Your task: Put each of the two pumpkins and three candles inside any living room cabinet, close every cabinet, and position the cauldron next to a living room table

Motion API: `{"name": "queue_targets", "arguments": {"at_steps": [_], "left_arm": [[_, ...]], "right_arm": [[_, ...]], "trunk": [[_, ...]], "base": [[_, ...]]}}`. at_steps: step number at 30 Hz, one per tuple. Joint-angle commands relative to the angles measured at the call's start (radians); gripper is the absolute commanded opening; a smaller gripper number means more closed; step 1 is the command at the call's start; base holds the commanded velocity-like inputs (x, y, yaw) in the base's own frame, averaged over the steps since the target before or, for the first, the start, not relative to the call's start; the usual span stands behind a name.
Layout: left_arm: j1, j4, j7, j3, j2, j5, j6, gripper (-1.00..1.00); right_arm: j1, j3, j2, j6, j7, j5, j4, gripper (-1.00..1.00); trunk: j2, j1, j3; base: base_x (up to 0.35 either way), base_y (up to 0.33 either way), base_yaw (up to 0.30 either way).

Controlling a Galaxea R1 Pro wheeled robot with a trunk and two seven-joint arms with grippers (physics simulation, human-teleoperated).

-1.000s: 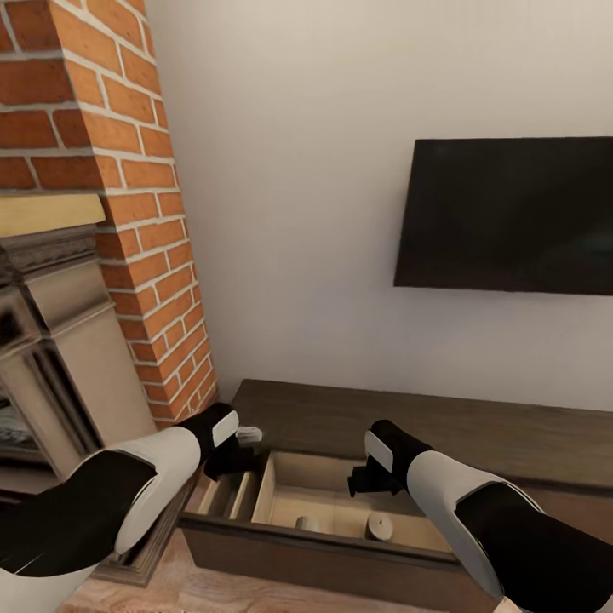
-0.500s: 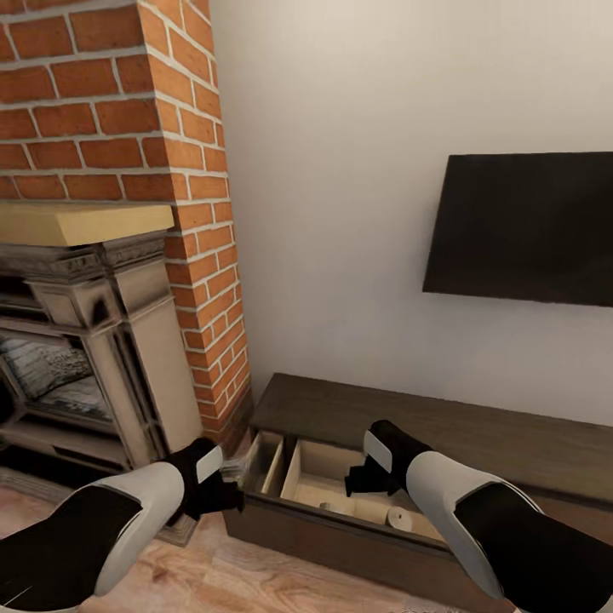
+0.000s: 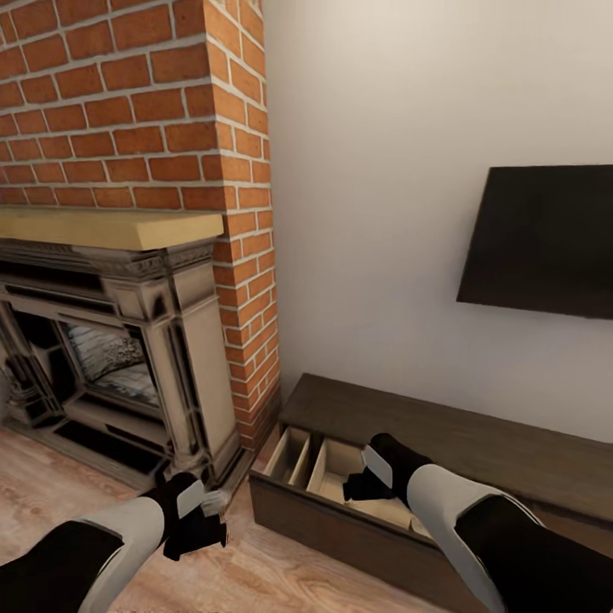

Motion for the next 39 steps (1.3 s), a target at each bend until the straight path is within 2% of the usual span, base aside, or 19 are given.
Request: {"name": "queue_targets", "arguments": {"at_steps": [1, 2, 4, 5, 12, 13, 15, 18, 19, 22, 25, 27, 28, 32, 36, 37, 39], "left_arm": [[0.009, 0.001, 0.006, -0.004, 0.001, 0.011, -0.008, 1.0], [0.015, 0.001, 0.006, -0.004, 0.002, 0.011, -0.016, 1.0], [0.047, 0.002, 0.006, -0.004, 0.004, 0.012, -0.075, 1.0], [0.059, 0.002, 0.006, -0.004, 0.004, 0.012, -0.095, 1.0], [0.139, 0.002, 0.006, -0.004, 0.007, 0.013, -0.145, 1.0], [0.158, 0.002, 0.005, -0.004, 0.018, 0.024, -0.18, 1.0], [0.168, 0.002, 0.004, -0.004, 0.024, 0.046, -0.213, 1.0], [0.172, 0.003, 0.004, -0.005, 0.028, 0.077, -0.232, 1.0], [0.174, 0.003, 0.004, -0.005, 0.028, 0.087, -0.237, 1.0], [0.174, 0.003, 0.004, -0.005, 0.029, 0.093, -0.241, 1.0], [0.176, 0.003, 0.003, -0.006, 0.03, 0.099, -0.255, 1.0], [0.184, 0.003, 0.003, -0.006, 0.029, 0.1, -0.296, 1.0], [0.194, 0.003, 0.003, -0.006, 0.026, 0.099, -0.34, 1.0], [0.199, 0.003, 0.002, -0.006, 0.023, 0.099, -0.363, 1.0], [0.201, 0.003, 0.002, -0.006, 0.022, 0.099, -0.366, 1.0], [0.207, 0.003, 0.002, -0.006, 0.022, 0.099, -0.369, 1.0], [0.215, 0.003, 0.002, -0.006, 0.022, 0.099, -0.399, 1.0]], "right_arm": [[0.01, 0.03, 0.0, -0.008, -0.007, -0.004, -0.002, 1.0], [0.015, 0.045, 0.0, -0.015, -0.006, -0.001, -0.002, 1.0], [0.046, 0.104, -0.001, -0.062, 0.002, 0.007, -0.002, 1.0], [0.06, 0.118, -0.001, -0.082, 0.005, 0.008, -0.002, 1.0], [0.118, 0.14, -0.002, -0.165, 0.01, 0.013, -0.002, 1.0], [0.141, 0.141, -0.002, -0.2, 0.01, 0.013, -0.002, 1.0], [0.152, 0.142, -0.002, -0.22, 0.013, 0.014, -0.002, 1.0], [0.157, 0.146, -0.002, -0.23, 0.014, 0.015, -0.002, 1.0], [0.158, 0.158, -0.002, -0.233, 0.015, 0.015, -0.002, 1.0], [0.159, 0.184, -0.002, -0.234, 0.016, 0.015, -0.002, 1.0], [0.159, 0.261, -0.005, -0.237, 0.017, 0.014, -0.002, 1.0], [0.16, 0.301, -0.007, -0.238, 0.019, 0.014, -0.002, 1.0], [0.16, 0.321, -0.007, -0.238, 0.023, 0.014, -0.002, 1.0], [0.161, 0.331, -0.008, -0.237, 0.024, 0.017, -0.001, 1.0], [0.161, 0.332, -0.008, -0.237, 0.024, 0.051, -0.001, 1.0], [0.162, 0.333, -0.008, -0.237, 0.024, 0.093, 0.0, 1.0], [0.164, 0.333, -0.008, -0.237, 0.024, 0.13, 0.0, 1.0]], "trunk": [[0.006, -0.004, 0.003], [0.013, -0.008, 0.007], [0.027, -0.015, 0.015], [0.034, -0.019, 0.019], [0.083, -0.046, 0.048], [0.09, -0.05, 0.052], [0.104, -0.058, 0.061], [0.125, -0.069, 0.073], [0.132, -0.073, 0.077], [0.132, -0.073, 0.08], [0.132, -0.073, 0.084], [0.132, -0.073, 0.086], [0.132, -0.073, 0.087], [0.132, -0.073, 0.091], [0.132, -0.073, 0.095], [0.132, -0.073, 0.096], [0.132, -0.073, 0.098]], "base": [[-0.006, 0.0, 0.242], [-0.004, 0.0, 0.242], [-0.002, 0.0, 0.242], [-0.001, 0.0, 0.242], [0.0, 0.0, 0.242], [0.0, 0.0, 0.242], [0.0, 0.0, 0.241], [0.0, 0.0, 0.238], [0.0, 0.0, 0.236], [0.0, 0.0, 0.236], [0.0, 0.0, 0.235], [0.0, 0.0, 0.235], [0.0, 0.0, 0.235], [0.0, 0.0, 0.235], [0.0, 0.0, 0.235], [0.0, 0.0, 0.236], [0.0, 0.0, 0.244]]}}
